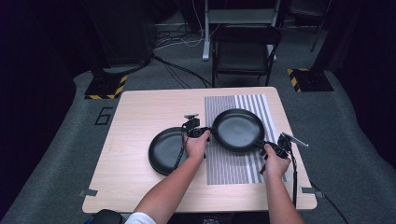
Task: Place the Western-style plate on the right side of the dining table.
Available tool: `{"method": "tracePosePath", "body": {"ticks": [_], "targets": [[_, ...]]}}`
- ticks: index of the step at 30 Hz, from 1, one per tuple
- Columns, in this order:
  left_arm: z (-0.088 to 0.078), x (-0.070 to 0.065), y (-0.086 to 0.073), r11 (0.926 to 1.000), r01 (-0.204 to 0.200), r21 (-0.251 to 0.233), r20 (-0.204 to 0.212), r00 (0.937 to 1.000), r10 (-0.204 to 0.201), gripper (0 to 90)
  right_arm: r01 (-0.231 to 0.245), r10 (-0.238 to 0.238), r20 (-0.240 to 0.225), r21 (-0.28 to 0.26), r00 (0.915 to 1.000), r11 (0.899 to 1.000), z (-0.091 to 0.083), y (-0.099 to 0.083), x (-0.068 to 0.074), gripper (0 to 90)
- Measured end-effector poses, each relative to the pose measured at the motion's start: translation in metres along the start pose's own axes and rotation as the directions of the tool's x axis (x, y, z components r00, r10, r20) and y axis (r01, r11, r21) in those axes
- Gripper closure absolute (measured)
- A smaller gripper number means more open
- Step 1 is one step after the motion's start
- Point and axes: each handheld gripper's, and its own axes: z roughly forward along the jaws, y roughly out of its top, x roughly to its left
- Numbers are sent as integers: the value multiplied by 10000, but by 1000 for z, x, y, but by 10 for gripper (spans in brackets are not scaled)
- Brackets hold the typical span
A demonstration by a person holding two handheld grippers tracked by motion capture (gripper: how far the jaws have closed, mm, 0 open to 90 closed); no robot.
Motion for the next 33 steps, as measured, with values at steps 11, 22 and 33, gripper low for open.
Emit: {"method": "tracePosePath", "body": {"ticks": [11, 22, 33], "targets": [[9, -2, 3, 9995, 121, 297, -74, 9999, -119, 816, -390, 389, 133, 85, 9992, 9992, 1, 3, -4, 780], [14, -3, 4, 9987, 124, 496, -205, 9997, -114, 815, -527, 524, 224, 121, 9984, 9985, 1, 6, -7, 780], [19, -3, 6, 9977, -41, 682, -640, 9979, 85, 808, -530, 527, 358, 75, 9980, 9986, 7, 4, -9, 778]]}}
